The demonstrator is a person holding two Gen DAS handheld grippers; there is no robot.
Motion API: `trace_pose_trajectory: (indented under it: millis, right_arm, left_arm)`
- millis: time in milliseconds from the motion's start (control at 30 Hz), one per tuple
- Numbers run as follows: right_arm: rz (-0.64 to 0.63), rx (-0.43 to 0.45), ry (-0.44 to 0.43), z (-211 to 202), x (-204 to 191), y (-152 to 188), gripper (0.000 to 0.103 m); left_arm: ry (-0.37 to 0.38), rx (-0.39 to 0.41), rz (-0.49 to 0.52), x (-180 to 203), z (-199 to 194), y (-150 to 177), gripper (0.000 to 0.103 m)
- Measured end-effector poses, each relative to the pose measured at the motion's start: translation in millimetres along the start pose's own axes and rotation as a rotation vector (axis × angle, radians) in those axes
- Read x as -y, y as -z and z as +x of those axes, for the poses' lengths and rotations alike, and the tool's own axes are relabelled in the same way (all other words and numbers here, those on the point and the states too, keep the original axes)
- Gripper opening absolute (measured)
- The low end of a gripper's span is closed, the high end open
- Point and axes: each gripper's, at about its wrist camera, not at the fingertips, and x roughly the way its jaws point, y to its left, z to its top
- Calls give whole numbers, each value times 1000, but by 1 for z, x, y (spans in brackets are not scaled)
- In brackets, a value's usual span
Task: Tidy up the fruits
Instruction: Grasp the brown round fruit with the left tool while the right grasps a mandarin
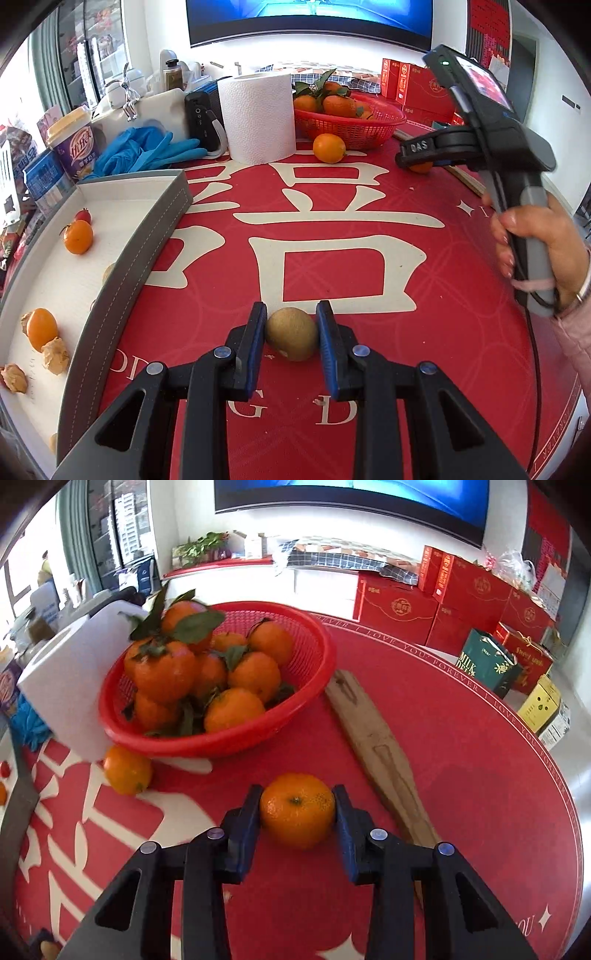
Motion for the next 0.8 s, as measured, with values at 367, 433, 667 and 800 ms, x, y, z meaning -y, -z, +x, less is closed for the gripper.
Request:
trace_pose_trajectory:
  millis: [367,433,667,800]
  right_arm:
    - [-35,14,-151,-55,-15,56,38]
    - [-28,19,-176,-65,-15,64,38]
    - [-25,10,-221,-78,-18,76,38]
    - [-29,3,-226,-84,-20,82,38]
  left_arm:
    - [-2,0,1,0,0,0,30]
    - [-2,0,1,1,0,0,30]
    - [-2,0,1,1,0,0,30]
    - [-2,0,1,1,0,0,30]
